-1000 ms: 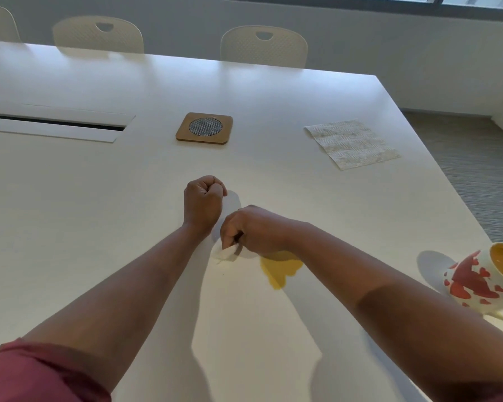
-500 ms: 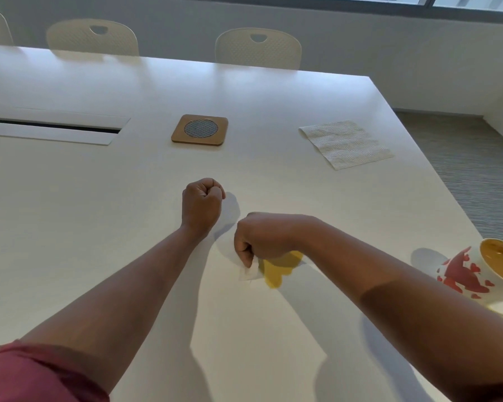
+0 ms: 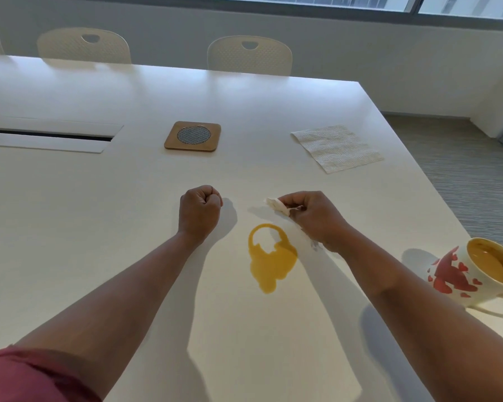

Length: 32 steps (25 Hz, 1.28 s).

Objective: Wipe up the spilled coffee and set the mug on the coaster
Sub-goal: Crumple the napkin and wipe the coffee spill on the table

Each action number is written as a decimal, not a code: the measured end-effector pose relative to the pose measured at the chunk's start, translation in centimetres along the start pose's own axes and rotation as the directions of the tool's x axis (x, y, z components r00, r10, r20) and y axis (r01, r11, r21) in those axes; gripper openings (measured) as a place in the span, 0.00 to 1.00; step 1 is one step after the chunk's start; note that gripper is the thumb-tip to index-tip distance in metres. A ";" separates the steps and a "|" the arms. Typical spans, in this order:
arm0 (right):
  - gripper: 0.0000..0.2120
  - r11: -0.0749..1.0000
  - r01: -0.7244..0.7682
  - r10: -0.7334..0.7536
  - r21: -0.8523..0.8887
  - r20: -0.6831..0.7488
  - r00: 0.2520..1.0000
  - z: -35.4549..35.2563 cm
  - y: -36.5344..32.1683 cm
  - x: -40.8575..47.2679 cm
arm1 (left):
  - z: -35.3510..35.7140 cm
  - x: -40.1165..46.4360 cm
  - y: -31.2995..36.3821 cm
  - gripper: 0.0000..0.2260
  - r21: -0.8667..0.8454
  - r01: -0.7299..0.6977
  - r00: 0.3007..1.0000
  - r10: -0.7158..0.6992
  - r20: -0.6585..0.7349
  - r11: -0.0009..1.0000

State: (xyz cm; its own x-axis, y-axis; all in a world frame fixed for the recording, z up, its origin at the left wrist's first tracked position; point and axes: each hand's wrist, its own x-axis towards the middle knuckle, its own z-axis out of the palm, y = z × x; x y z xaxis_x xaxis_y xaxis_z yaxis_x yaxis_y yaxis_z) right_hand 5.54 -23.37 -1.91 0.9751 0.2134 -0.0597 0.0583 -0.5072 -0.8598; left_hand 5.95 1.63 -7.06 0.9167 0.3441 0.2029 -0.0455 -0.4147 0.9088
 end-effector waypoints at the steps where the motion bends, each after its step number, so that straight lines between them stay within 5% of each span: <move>1: 0.18 0.999 -0.028 0.027 -0.039 -0.023 0.999 0.2 0.4 0.0 | 0.0 0.0 0.0 0.12 0.004 -0.002 1.000 0.002 0.002 1.000; 11: 0.23 0.869 0.031 -0.008 -0.493 0.050 0.999 0.9 0.1 0.6 | 0.0 -0.2 0.2 0.11 -0.008 0.003 1.000 -0.003 0.006 1.000; 19: 0.14 0.855 -0.002 0.054 -0.519 0.085 0.995 2.3 -0.6 -3.2 | 0.1 -0.2 0.2 0.11 -0.009 -0.003 1.000 0.003 0.001 1.000; 21: 0.12 0.896 -0.021 0.066 -0.443 0.087 0.994 2.9 -0.7 -4.1 | 0.1 -0.3 0.2 0.11 -0.005 -0.005 1.000 0.005 0.000 1.000; 24: 0.14 0.987 -0.149 0.151 -0.058 0.044 0.987 2.6 -0.7 -5.0 | 0.0 -0.3 0.2 0.11 -0.005 -0.008 1.000 0.008 0.003 1.000; 27: 0.14 0.943 -0.206 0.206 0.261 0.029 0.978 1.3 -0.6 -5.0 | 0.0 -0.3 0.2 0.11 -0.007 -0.007 1.000 0.007 -0.001 1.000; 32: 0.18 0.918 -0.229 0.224 0.322 0.056 0.973 0.7 0.1 -5.4 | 0.0 -0.4 0.3 0.11 0.009 -0.017 1.000 0.017 0.000 1.000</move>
State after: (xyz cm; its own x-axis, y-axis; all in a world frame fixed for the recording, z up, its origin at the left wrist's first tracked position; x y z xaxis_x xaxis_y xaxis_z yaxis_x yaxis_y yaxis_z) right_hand 0.18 -24.00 -2.02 0.9500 0.1408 -0.2786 -0.2390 -0.2459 -0.9394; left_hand 5.55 1.35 -6.87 0.9157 0.3374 0.2181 -0.0573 -0.4277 0.9021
